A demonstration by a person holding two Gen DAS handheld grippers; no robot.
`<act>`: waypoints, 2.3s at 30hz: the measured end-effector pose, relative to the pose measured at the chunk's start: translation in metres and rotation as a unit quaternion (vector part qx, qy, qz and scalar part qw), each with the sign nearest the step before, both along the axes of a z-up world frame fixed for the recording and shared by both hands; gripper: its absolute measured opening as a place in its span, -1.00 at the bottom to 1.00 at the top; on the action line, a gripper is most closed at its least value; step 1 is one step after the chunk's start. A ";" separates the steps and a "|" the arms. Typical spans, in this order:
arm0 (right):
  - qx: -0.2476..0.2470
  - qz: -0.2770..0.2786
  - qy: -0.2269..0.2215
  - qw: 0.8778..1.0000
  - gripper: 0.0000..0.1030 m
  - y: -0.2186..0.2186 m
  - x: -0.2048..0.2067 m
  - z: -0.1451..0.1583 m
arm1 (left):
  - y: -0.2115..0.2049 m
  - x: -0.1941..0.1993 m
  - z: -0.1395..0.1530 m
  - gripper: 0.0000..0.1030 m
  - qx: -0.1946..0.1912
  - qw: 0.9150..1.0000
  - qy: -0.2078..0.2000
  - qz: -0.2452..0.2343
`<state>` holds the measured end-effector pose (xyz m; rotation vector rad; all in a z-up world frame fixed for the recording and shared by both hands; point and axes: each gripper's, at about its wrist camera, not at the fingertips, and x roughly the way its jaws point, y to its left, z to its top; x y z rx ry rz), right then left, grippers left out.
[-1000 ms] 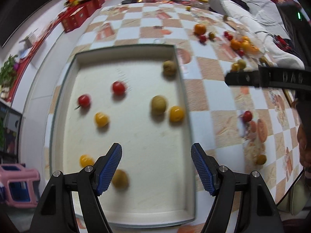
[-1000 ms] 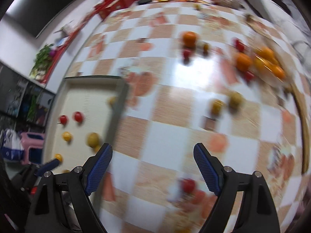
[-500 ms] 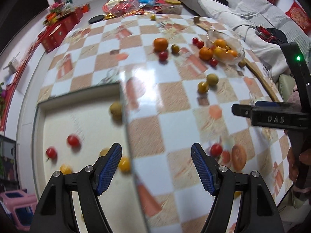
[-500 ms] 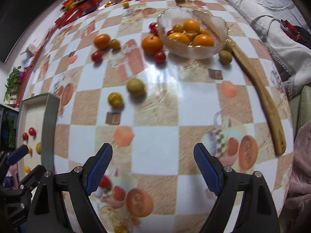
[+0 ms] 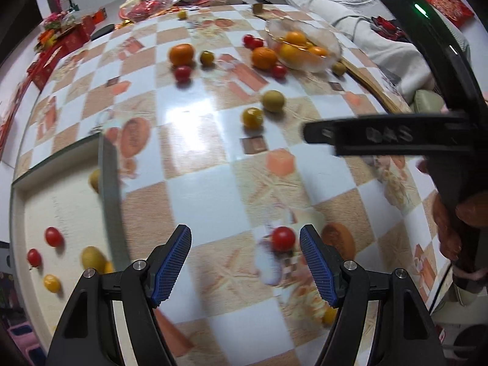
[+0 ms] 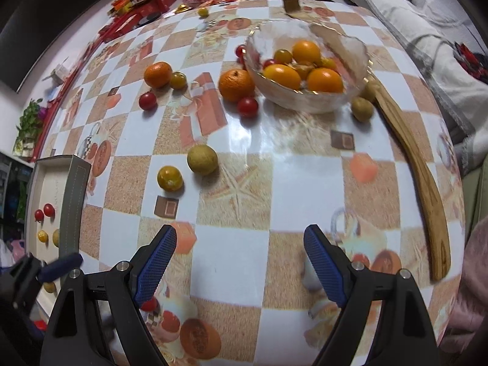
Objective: Organize fruits
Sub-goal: 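Move both open tools back over the fruits on the table, then grasp a red tomato with the left tool while the right tool grasps a brown fruit, then carry the red tomato and brown fruit into the cream tray and release them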
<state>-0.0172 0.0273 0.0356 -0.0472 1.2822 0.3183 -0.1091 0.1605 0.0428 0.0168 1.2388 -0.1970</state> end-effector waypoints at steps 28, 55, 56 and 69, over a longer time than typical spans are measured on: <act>0.002 0.067 -0.027 0.997 -0.46 0.037 0.046 -0.017 | -0.026 0.005 -0.030 -0.05 0.043 0.998 0.005 0.044; 0.053 -0.010 0.017 0.998 -0.46 -0.016 -0.008 -0.008 | -0.010 -0.008 -0.026 -0.58 0.004 0.999 0.020 0.031; 0.053 -0.010 0.016 0.998 -0.46 -0.016 -0.009 -0.007 | -0.010 -0.009 -0.025 -0.58 0.004 0.999 0.022 0.031; 0.056 -0.005 0.016 0.998 -0.46 -0.010 -0.019 0.000 | -0.008 -0.022 -0.024 -0.58 0.005 0.999 0.017 0.033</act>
